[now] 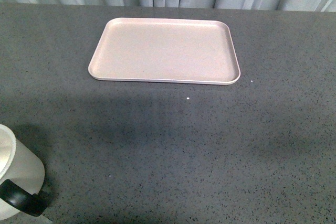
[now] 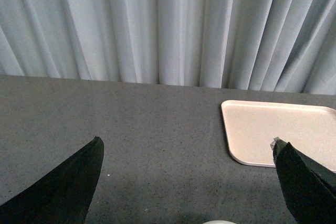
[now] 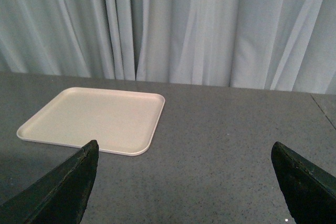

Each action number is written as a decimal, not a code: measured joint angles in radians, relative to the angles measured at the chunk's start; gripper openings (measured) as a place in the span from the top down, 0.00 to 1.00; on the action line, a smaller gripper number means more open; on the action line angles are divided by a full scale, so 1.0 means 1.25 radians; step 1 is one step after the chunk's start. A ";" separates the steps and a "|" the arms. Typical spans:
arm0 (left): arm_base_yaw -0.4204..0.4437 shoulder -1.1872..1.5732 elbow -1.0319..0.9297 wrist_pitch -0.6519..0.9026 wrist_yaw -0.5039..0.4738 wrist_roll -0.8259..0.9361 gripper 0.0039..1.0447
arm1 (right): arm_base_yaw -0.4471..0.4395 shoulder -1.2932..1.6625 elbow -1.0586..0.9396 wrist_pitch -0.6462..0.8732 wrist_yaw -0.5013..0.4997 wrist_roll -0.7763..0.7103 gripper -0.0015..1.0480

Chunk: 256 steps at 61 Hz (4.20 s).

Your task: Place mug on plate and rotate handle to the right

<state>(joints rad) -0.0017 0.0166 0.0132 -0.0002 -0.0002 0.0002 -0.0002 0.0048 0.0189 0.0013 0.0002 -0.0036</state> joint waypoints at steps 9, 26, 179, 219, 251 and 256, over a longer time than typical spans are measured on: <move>0.000 0.000 0.000 0.000 0.000 0.000 0.09 | 0.000 0.000 0.000 0.000 0.000 0.000 0.09; 0.029 0.060 0.050 -0.132 0.089 0.003 0.09 | 0.000 0.000 0.000 0.000 0.000 0.000 0.09; -0.027 1.080 0.542 -0.212 0.207 0.155 0.98 | 0.000 0.000 0.000 0.000 0.000 0.000 0.09; -0.267 1.602 1.147 -0.258 0.146 0.067 0.98 | 0.000 0.000 0.000 0.000 0.000 0.000 0.09; -0.305 1.826 1.426 -0.378 0.116 0.089 0.98 | 0.000 0.000 0.000 0.000 0.000 0.000 0.09; -0.305 1.848 1.462 -0.396 0.112 0.095 0.98 | 0.000 0.000 0.000 0.000 0.000 0.000 0.09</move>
<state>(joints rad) -0.3836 2.3264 1.8404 -0.4946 0.1402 0.1188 -0.0002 0.0048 0.0189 0.0013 -0.0002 -0.0036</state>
